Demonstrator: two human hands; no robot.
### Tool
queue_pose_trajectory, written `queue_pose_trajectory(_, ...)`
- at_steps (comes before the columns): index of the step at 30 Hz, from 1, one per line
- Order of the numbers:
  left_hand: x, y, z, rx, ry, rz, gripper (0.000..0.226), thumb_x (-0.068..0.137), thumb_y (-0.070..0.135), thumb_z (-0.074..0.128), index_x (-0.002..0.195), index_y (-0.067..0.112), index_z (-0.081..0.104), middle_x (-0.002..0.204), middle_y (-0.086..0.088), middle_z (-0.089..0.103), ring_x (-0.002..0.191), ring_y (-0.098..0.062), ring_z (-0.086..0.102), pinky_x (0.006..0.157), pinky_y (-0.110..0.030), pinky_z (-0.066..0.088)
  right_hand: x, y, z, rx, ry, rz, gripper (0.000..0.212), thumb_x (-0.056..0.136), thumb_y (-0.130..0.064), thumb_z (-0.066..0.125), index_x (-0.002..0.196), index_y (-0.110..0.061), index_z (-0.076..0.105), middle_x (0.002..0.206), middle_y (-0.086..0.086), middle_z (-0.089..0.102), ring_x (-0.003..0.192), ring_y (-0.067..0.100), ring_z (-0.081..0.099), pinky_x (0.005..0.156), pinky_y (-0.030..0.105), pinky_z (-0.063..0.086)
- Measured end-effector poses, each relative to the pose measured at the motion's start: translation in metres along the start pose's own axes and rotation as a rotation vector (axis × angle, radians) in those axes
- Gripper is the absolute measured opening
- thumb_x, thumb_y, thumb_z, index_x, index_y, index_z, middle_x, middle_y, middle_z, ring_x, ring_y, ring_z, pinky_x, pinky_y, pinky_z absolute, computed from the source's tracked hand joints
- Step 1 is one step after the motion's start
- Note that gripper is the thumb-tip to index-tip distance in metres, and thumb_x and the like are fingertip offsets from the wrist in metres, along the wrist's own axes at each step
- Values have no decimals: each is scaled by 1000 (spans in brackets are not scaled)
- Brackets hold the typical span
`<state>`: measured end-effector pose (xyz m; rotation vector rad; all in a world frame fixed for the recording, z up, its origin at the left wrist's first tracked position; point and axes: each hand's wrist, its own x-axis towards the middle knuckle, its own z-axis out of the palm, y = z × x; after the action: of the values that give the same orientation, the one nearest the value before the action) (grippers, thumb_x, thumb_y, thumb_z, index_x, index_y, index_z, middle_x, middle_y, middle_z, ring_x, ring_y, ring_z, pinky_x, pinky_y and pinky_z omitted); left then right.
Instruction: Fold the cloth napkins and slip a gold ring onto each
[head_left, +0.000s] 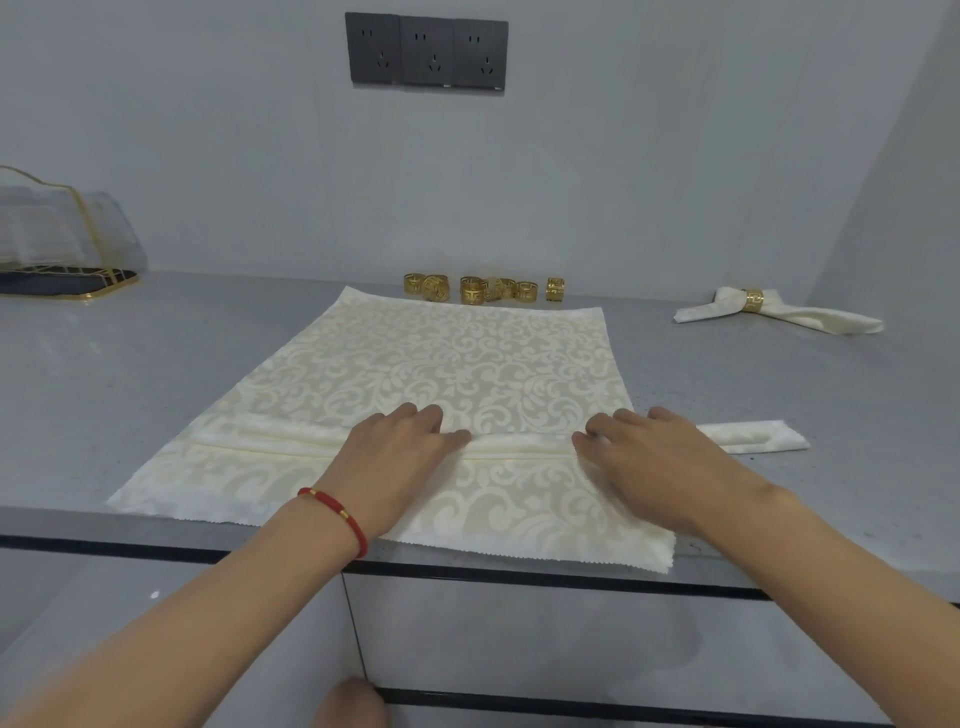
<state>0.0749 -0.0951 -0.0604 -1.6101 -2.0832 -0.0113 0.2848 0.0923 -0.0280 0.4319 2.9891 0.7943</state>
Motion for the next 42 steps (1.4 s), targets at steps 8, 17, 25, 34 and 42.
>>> queue_pose_trajectory(8,1,6,-3,41,-89,19,55,85,9,62,135,26,44,103,-1,45,81,-21,38,53,-32,29,102,-50,-11,518,46,279,50,107,-44,28,146,-19,47,155,6,40,143,25,35,113,50,28)
queue_pose_trajectory(17,24,11,-11,-325,-81,-447,26,97,44,51,111,36,71,103,14,66,92,-14,62,75,-31,51,103,-66,17,669,-65,362,75,103,-63,7,163,-18,10,172,6,-6,156,23,-19,124,59,-9)
queue_pose_trajectory(25,30,13,-4,-380,-179,-503,15,96,40,55,94,28,65,98,7,51,100,-16,50,78,-29,37,44,18,61,668,-269,612,72,102,-63,4,164,-25,-3,171,6,-12,156,27,-22,121,59,-15)
queue_pose_trajectory(34,44,6,4,-327,-396,-475,17,98,39,45,85,29,52,91,8,46,93,-16,41,87,-38,26,80,-1,12,504,63,219,57,105,-54,26,153,-26,38,161,2,37,148,25,32,120,52,23)
queue_pose_trajectory(42,43,-10,2,-597,-409,-467,16,95,41,56,91,27,65,92,12,66,92,-10,56,88,-38,34,90,-50,24,682,-36,-128,57,105,-61,8,161,-47,7,172,-9,0,156,7,-12,127,45,-10)
